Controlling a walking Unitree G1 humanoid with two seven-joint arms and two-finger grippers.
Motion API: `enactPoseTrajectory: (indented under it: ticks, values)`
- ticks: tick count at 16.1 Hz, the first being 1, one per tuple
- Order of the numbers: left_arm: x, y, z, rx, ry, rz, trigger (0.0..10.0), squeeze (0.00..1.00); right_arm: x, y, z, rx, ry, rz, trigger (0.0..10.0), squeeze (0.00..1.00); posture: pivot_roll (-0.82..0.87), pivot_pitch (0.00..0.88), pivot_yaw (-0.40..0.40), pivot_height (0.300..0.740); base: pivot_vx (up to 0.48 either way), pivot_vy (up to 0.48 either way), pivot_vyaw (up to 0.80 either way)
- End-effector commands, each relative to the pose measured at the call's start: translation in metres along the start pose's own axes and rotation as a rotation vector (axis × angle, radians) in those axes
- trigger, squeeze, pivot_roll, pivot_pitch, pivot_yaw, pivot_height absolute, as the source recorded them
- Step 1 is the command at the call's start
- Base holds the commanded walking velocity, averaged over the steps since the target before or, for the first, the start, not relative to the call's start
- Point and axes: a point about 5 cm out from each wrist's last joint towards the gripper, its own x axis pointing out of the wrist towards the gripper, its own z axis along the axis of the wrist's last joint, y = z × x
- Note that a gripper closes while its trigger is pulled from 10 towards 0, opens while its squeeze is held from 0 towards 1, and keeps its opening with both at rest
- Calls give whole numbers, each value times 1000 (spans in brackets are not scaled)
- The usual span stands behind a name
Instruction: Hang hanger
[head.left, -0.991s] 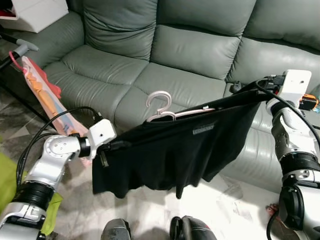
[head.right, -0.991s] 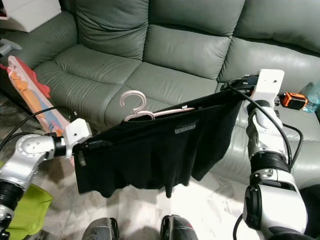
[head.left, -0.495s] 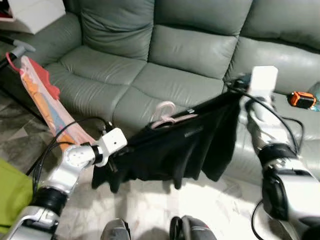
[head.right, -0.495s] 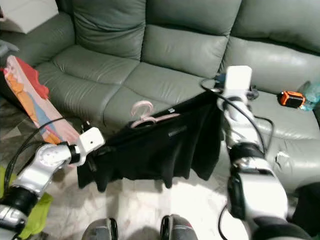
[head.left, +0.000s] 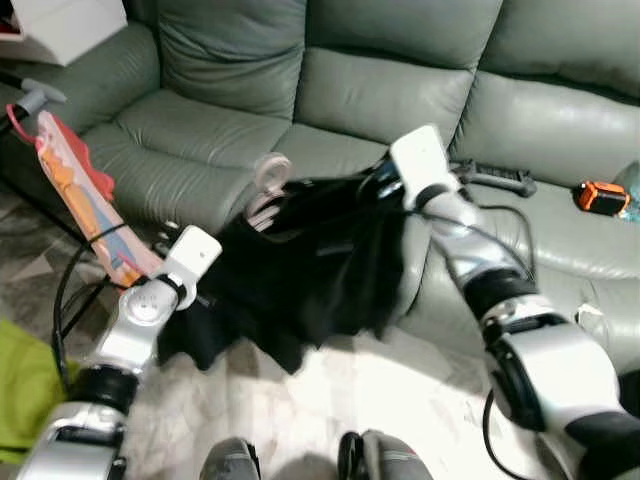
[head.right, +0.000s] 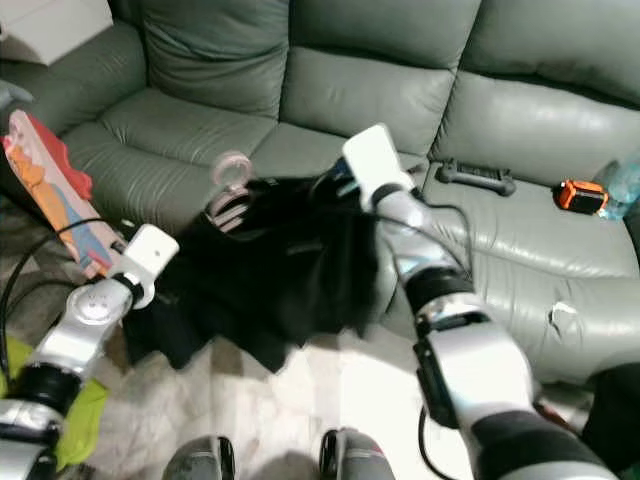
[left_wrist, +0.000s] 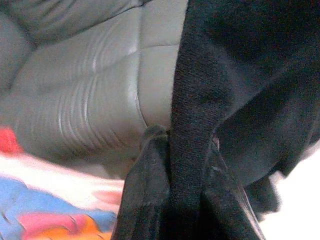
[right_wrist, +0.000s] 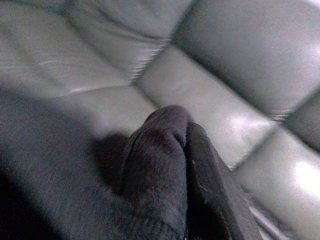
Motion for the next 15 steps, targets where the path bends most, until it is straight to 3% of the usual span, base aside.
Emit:
enactPoseTrajectory:
  ticks: [1, 2, 4, 6, 8, 10, 13, 14, 15]
  values:
    - [2, 10, 12, -85, -43, 77, 0, 0, 0, 8, -1, -6, 7, 54, 0, 0, -38, 104, -29, 740, 0, 0, 0]
    - [3, 8, 14, -117, -50, 89, 0, 0, 0, 19, -1, -5, -1, 120, 0, 0, -38, 104, -29, 740, 0, 0, 0]
    - [5, -2, 17, -199, -64, 97, 0, 0, -6, 58, 2, 61, -69, 355, 0, 0, -39, 106, -29, 740, 0, 0, 0]
    - [6, -6, 18, -256, -58, 98, 0, 0, -10, 73, 4, 87, -100, 444, 0, 0, -39, 106, -29, 740, 0, 0, 0]
    - [7, -8, 21, -332, -60, 101, 0, 0, -24, 102, -1, 114, -119, 610, 0, 0, -38, 108, -29, 740, 0, 0, 0]
    - [9, -10, 26, -349, -68, 101, 0, 0, -41, 126, -6, 107, -137, 793, 0, 0, -40, 108, -27, 740, 0, 0, 0]
    - [11, -11, 29, -365, -69, 93, 0, 0, -59, 140, -11, 42, -145, 962, 0, 0, -41, 106, -26, 740, 0, 0, 0]
    - [11, -10, 30, -369, -68, 93, 0, 0, -58, 138, -18, -2, -103, 937, 0, 0, -43, 102, -27, 740, 0, 0, 0]
    - [12, -9, 31, -373, -72, 96, 0, 0, -54, 132, -24, -35, -60, 868, 10000, 0, -43, 101, -29, 740, 0, 0, 0]
